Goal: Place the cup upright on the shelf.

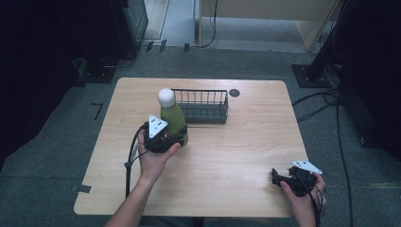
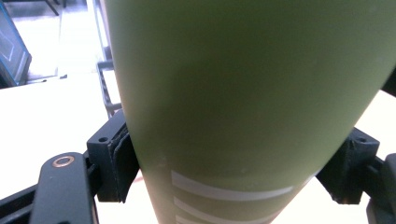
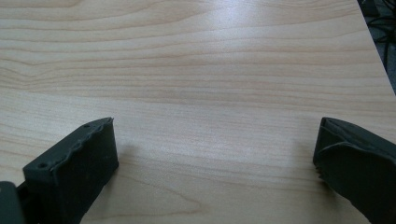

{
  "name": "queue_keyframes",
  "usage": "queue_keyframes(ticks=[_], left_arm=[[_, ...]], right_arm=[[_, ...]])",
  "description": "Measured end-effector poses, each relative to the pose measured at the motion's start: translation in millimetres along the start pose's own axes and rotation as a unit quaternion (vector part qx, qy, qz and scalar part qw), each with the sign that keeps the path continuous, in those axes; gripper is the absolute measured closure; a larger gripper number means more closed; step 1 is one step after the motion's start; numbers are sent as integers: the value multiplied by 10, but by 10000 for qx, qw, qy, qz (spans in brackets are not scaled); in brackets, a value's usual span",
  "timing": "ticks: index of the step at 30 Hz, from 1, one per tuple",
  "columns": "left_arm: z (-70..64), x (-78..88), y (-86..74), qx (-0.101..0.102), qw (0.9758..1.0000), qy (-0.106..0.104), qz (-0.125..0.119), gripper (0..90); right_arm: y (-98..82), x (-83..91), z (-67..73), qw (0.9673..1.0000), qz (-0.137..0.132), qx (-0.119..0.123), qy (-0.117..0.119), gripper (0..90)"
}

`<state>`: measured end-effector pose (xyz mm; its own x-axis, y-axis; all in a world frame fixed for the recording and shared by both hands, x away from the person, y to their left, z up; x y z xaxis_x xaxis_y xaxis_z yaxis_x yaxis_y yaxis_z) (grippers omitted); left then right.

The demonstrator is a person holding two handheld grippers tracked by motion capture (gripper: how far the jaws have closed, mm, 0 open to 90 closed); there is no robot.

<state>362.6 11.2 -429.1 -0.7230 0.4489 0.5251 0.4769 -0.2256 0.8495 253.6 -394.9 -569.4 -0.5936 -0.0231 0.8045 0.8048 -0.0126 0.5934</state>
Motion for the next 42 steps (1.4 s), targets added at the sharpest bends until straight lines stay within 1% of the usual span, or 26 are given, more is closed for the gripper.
queue_keyframes(ticks=[5, 7, 9, 10, 12, 13, 14, 18, 19, 20, 25, 28, 29, 30, 34, 36, 37, 38, 39, 40, 42], left_arm=[[50, -86, 133, -26, 10000, 49, -23, 206], [61, -103, 192, -27, 9999, 71, -71, 206], [65, -117, 291, -17, 9999, 67, -154, 206], [65, -117, 291, -17, 9999, 67, -154, 206], [64, -126, 362, -43, 9998, 81, -195, 206], [68, -136, 435, -74, 9996, 116, -243, 206], [68, -136, 435, -74, 9996, 116, -243, 206], [92, -160, 584, -64, 9993, 155, -329, 206], [103, -170, 654, -64, 9992, 164, -361, 206], [103, -170, 654, -64, 9992, 164, -361, 206], [124, -227, 809, -105, 9988, 246, -408, 206], [137, -274, 879, -85, 9988, 229, -423, 207], [148, -313, 917, -60, 9988, 222, -431, 206], [148, -313, 917, -60, 9988, 222, -431, 207], [189, -396, 982, 47, 9987, 226, -463, 207], [215, -439, 1013, 56, 9985, 243, -486, 207], [241, -489, 1045, 61, 9983, 287, -500, 206], [241, -489, 1045, 61, 9983, 287, -500, 206], [265, -542, 1071, 55, 9981, 318, -521, 206], [265, -542, 1071, 55, 9981, 318, -521, 206], [286, -601, 1086, 74, 9980, 341, -524, 207]], right_arm=[[0, 0, 0, 10000, 1, 0, 1, 0], [-1, 1, 0, 10000, 5, -1, 0, 0], [0, 0, 0, 10000, -1, 3, -2, 0], [-1, 1, 2, 10000, 5, -7, 4, 0], [0, 0, 0, 10000, 0, 2, 0, 0], [0, 0, 0, 10000, 0, 1, 1, 0], [0, 0, 0, 10000, 0, 1, 1, 0], [0, 0, 0, 10000, 0, 0, 1, 0], [0, 0, 0, 10000, 1, -1, 1, 0], [0, 0, 0, 10000, 1, -1, 1, 0], [0, 0, 1, 10000, -1, -4, 3, 0], [0, 0, 1, 10000, -1, -3, 3, 0], [0, 0, 0, 10000, 0, 0, 1, 0], [0, 0, 0, 10000, 0, 0, 1, 0], [0, 0, 0, 10000, 1, 1, 1, 0], [0, 0, 0, 10000, 0, -1, 2, 0], [0, 1, 0, 10000, 0, 0, 2, 0], [0, 1, 0, 10000, 0, 0, 2, 0], [0, 0, 0, 10000, 0, 0, 1, 0], [0, 0, 0, 10000, 0, 0, 1, 0], [0, 0, 0, 10000, 0, 1, 1, 0]])
Point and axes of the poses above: each handheld gripper's, and its own axes: x roughly backward along the jaws, y roughly out of its top, z roughly to its left, the point moved 6 cm from there along -x, roughly forward along the jaws, and after that the axes turned 9 degrees about z, right-handed, at the moved point
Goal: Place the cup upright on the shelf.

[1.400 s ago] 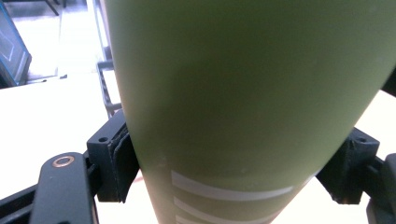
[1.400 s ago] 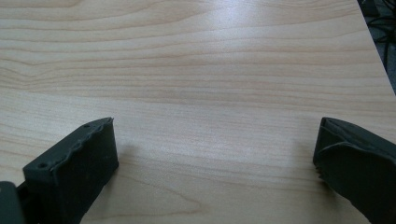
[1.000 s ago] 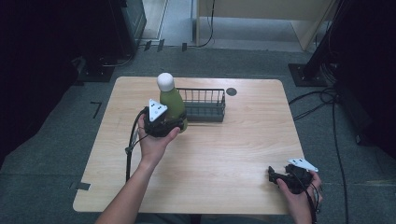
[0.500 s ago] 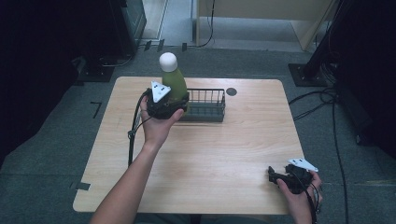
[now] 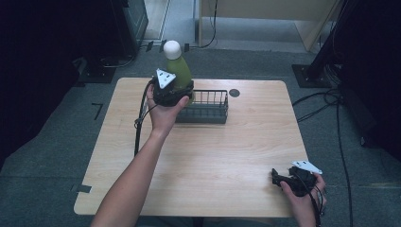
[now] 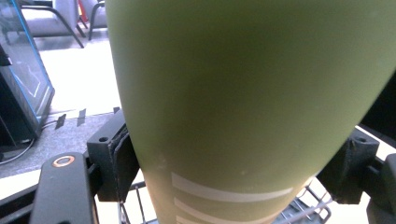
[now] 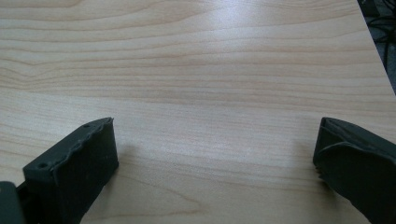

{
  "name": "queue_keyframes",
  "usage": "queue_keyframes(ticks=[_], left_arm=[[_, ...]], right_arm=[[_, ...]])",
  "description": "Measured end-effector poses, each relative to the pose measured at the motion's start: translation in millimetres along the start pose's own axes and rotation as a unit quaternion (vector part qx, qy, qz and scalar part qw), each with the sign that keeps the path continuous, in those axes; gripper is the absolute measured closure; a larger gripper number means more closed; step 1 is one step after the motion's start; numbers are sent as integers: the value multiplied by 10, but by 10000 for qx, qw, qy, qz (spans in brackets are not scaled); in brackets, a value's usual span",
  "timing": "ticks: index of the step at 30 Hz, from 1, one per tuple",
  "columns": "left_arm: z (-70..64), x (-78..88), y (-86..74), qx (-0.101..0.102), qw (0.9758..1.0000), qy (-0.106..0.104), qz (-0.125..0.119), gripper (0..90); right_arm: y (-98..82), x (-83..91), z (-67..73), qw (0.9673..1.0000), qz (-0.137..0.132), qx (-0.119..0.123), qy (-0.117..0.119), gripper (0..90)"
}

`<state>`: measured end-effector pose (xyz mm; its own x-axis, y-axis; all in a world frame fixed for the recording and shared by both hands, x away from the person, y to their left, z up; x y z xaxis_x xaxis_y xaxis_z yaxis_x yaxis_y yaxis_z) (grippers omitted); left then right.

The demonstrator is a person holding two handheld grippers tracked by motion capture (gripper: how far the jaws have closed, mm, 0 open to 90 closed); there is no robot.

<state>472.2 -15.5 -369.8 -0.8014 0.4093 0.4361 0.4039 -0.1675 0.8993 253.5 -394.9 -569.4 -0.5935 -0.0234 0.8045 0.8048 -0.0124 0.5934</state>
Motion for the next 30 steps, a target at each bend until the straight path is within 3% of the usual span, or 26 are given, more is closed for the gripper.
queue_keyframes(ticks=[7, 13, 30], left_arm=[[49, -182, -18, 65, 10000, 17, 44, 207], [70, -308, -86, -2, 9998, 127, 144, 206], [37, -562, -373, -92, 9981, 141, 592, 206]], right_arm=[[0, 0, 0, 10000, 0, 0, 0, 0], [0, 0, 1, 10000, 1, -4, 1, 0], [0, 0, 0, 10000, -1, -1, 2, 0]])
Point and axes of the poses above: each handheld gripper's, and its own axes: x roughly backward along the jaws, y roughly out of its top, z roughly to its left, the point moved 6 cm from there along -x, roughly forward along the jaws, and after that the axes turned 9 degrees about z, right-handed, at the moved point
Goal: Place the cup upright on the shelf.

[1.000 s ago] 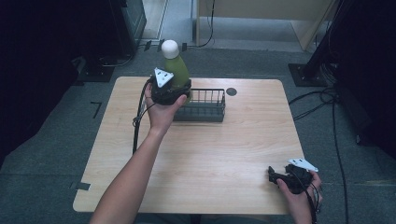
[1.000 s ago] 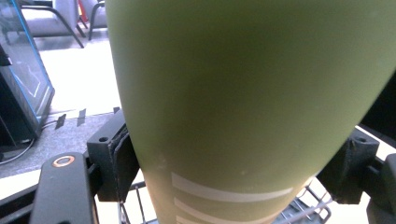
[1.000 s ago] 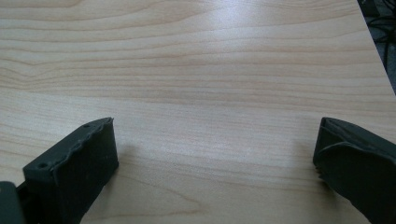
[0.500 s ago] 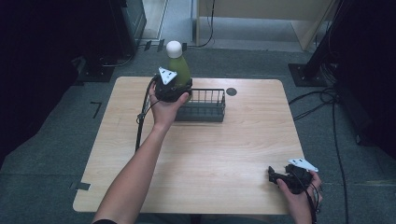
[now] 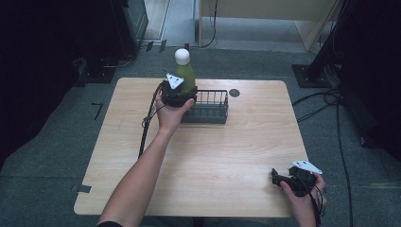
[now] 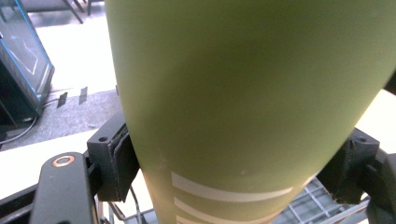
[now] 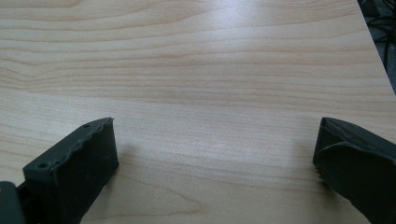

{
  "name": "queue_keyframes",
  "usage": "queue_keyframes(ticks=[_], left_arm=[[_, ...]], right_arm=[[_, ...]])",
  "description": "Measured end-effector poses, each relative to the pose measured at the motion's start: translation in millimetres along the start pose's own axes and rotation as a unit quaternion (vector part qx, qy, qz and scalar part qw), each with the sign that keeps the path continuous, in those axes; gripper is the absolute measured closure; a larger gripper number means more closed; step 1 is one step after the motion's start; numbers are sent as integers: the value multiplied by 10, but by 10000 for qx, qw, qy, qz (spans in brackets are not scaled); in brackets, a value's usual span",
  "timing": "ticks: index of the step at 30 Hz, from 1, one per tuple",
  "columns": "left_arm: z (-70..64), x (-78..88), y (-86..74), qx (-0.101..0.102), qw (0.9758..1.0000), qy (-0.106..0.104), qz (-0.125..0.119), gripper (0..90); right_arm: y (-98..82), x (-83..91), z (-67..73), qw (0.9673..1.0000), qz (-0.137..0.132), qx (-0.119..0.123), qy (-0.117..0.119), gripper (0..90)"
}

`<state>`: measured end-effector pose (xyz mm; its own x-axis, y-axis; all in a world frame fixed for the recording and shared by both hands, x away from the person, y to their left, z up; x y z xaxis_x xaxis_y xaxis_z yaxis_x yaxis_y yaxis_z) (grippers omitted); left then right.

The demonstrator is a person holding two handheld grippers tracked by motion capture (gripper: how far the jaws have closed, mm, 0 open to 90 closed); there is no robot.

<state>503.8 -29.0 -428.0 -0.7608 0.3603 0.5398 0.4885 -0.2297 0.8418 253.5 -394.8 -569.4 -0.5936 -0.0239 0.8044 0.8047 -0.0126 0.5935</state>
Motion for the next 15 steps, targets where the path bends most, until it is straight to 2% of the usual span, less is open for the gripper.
queue_keyframes(ticks=[7, 15], left_arm=[[-1, -45, -80, 22, 10000, 9, 89, 205], [2, -49, -86, 100, 9999, -27, 57, 200]], right_arm=[[0, 0, 0, 10000, 1, -3, -1, 0], [0, 0, 0, 10000, 1, -4, -1, 0]])
Point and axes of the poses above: each handheld gripper's, and its own axes: x roughly backward along the jaws, y roughly out of its top, z roughly to its left, the point moved 6 cm from there along -x, roughly forward along the jaws, and after that the axes turned 9 degrees about z, right-handed, at the moved point
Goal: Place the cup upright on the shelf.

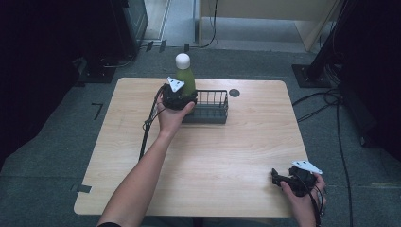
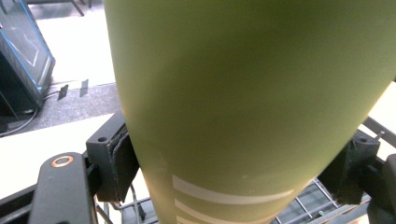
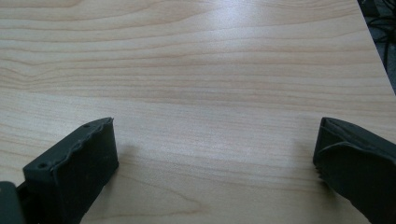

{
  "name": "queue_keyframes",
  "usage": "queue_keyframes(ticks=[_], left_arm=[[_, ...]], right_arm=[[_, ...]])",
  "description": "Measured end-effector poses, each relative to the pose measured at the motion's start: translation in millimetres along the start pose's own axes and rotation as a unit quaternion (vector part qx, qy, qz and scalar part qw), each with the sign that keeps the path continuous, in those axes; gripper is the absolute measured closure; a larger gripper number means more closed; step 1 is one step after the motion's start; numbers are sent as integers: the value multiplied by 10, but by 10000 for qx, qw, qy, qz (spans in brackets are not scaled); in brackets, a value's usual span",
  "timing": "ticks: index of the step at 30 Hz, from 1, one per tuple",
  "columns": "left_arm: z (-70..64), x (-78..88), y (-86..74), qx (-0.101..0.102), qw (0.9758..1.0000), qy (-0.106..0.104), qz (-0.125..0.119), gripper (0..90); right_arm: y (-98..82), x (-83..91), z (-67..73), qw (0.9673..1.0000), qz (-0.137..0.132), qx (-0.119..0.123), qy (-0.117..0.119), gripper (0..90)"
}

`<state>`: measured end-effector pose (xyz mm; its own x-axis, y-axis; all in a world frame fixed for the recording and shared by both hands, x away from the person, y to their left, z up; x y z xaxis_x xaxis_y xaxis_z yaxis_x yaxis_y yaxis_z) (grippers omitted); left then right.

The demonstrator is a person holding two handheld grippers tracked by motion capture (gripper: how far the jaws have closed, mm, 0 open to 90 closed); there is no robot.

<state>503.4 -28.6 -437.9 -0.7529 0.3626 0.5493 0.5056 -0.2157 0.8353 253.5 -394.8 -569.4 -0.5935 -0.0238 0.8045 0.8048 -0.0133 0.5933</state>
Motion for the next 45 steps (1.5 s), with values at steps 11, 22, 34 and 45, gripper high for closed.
queue_keyframes(ticks=[11, 22, 34, 45], left_arm=[[2, 30, -13, 85, 9997, -209, 48, 102], [12, 45, -36, -62, 9999, -81, -28, 203], [8, 51, -43, -52, 10000, -57, -55, 203], [9, 92, -50, 3, 9999, -103, -89, 205]], right_arm=[[0, 0, -1, 10000, 1, 6, -1, 0], [0, 1, -1, 10000, 2, 4, -1, 0], [0, 1, -1, 10000, 2, 4, -1, 0], [0, 1, 0, 10000, 2, 4, -1, 0]])
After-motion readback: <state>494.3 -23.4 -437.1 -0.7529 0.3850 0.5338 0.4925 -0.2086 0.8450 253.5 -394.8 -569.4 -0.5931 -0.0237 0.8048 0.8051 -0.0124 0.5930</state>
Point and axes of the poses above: each handheld gripper's, and its own axes: x roughly backward along the jaws, y roughly out of its top, z roughly to its left, the point moved 6 cm from there along -x, roughly forward along the jaws, and after that the axes turned 9 degrees about z, right-handed, at the moved point
